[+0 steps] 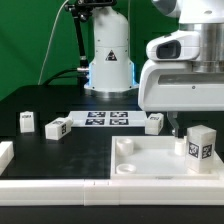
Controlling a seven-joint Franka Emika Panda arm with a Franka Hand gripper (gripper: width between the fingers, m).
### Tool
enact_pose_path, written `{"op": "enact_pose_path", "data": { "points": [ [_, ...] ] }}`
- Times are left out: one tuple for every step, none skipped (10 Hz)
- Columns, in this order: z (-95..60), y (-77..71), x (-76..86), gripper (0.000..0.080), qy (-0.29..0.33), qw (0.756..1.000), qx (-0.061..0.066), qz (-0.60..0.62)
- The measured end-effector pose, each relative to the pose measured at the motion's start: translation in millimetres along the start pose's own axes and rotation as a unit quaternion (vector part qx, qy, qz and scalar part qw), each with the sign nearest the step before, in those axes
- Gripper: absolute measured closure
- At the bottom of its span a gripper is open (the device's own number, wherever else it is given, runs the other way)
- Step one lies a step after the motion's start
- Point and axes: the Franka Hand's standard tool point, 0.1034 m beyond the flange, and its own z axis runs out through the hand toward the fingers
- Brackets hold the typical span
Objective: Assemble one leg
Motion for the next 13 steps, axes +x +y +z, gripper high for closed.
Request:
{"op": "enact_pose_path", "data": {
  "points": [
    [0.4,0.9,0.0,0.0151,0.000,0.999,0.000,-0.036],
    [0.7,1.8,-0.2,0.0151,-0.001,0.997,-0.001,-0.080],
    [1.3,3.4,-0.3,0.0151,0.000,0.992,-0.001,-0.124],
    [1.8,5.1,-0.3,0.0151,0.001,0.990,-0.001,-0.139],
    [1.8,4.5,-0.4,0.0151,0.001,0.991,-0.001,-0.133],
    [1.9,4.8,-0.4,0.0239,0.001,0.991,-0.001,-0.133],
    [1.9,4.8,-0.4,0.0239,0.001,0.991,-0.001,-0.133],
    [1.9,5.0,-0.3,0.0453,0.001,0.991,-0.001,-0.133],
    [2.0,5.3,-0.3,0.0509,0.001,0.991,-0.001,-0.132],
    [2.0,5.2,-0.3,0.0509,0.001,0.994,0.000,-0.114],
    [2.0,5.3,-0.3,0.0509,0.001,0.994,-0.001,-0.113],
    [1.9,5.1,-0.2,0.0509,0.001,0.995,0.001,-0.097],
    [1.9,5.4,-0.2,0.0509,0.001,0.999,0.001,-0.032]
  ]
}}
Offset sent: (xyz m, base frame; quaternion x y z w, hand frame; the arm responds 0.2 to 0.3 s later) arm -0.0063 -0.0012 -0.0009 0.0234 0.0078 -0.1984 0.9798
